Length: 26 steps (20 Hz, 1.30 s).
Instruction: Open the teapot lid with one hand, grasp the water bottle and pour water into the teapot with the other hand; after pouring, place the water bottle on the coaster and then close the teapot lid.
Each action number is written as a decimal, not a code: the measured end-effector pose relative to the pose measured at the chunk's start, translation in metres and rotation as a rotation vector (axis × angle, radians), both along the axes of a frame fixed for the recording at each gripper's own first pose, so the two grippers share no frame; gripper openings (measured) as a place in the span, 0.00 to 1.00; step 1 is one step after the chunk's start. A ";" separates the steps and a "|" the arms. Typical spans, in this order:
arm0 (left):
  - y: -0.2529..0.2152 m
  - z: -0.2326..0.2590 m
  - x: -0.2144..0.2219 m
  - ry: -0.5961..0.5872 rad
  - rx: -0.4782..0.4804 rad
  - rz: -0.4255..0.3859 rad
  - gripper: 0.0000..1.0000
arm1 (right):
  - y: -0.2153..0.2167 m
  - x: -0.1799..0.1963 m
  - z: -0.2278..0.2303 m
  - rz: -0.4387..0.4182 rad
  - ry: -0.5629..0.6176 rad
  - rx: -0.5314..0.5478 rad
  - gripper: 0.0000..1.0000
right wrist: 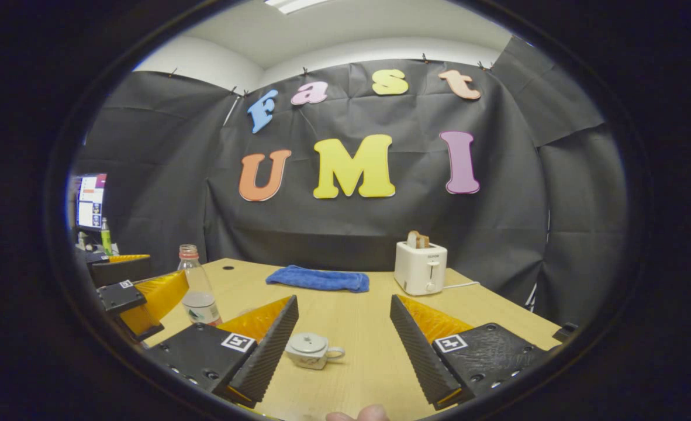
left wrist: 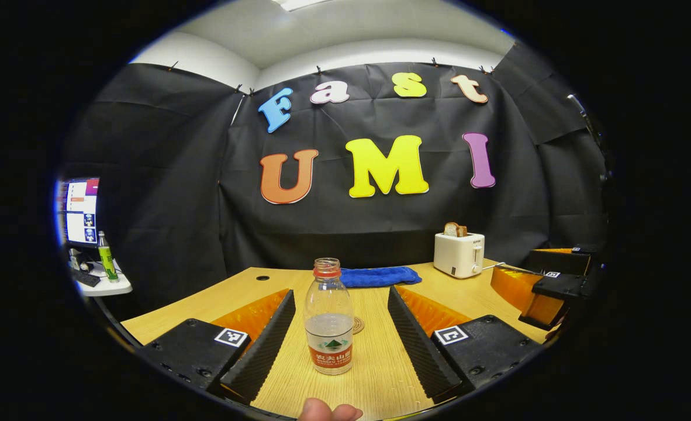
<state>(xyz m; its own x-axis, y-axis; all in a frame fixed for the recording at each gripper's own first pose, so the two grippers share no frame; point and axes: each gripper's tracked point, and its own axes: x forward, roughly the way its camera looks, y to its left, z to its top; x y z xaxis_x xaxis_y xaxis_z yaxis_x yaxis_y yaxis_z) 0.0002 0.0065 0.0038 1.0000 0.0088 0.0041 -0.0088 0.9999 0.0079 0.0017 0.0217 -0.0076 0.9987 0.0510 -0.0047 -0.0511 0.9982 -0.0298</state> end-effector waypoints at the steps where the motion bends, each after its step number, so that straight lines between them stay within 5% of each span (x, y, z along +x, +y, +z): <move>1: 0.001 -0.001 -0.001 0.001 0.002 0.001 1.00 | 0.001 0.001 -0.001 0.000 0.001 -0.001 0.95; 24: 0.038 0.002 0.000 0.014 -0.011 0.086 1.00 | 0.040 0.090 -0.095 0.069 0.161 -0.048 0.95; 26: 0.040 0.003 0.000 0.009 -0.016 0.088 1.00 | 0.042 0.093 -0.098 0.073 0.174 -0.047 0.83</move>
